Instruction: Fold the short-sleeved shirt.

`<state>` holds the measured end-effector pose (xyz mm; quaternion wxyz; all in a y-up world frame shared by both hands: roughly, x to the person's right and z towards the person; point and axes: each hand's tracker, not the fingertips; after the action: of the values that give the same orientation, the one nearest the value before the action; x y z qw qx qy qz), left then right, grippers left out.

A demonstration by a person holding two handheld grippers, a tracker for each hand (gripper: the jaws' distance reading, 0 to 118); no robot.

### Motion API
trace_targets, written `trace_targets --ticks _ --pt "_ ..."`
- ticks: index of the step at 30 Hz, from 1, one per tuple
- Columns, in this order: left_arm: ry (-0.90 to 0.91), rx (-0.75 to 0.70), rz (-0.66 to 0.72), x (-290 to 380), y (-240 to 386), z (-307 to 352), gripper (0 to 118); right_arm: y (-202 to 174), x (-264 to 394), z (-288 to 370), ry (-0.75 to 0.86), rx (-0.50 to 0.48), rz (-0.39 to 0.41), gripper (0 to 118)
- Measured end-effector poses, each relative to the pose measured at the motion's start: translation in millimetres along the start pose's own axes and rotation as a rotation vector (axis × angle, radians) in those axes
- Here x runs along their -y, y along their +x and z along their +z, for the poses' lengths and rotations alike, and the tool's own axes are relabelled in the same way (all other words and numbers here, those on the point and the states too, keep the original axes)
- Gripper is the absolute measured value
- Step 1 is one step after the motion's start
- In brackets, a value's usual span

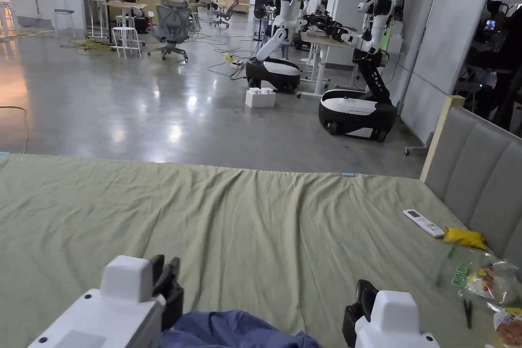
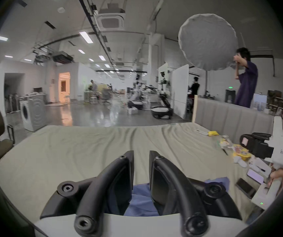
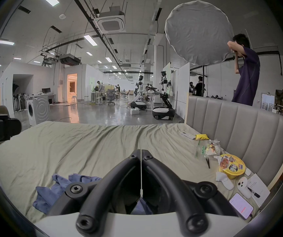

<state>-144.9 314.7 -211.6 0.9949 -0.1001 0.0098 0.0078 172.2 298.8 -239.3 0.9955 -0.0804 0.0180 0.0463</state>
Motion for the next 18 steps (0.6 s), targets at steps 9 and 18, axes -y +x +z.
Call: trace_targets --ticks 9,18 --pt "-0.075 -0.083 0.051 23.4 -46.4 12.1 5 -16.0 -6.7 -3.6 0.018 -0.031 0.008 1" --pt "-0.472 -0.002 0.154 99.0 -71.9 -25.5 6 -18.4 3.1 -3.5 -0.004 -0.046 0.022 1"
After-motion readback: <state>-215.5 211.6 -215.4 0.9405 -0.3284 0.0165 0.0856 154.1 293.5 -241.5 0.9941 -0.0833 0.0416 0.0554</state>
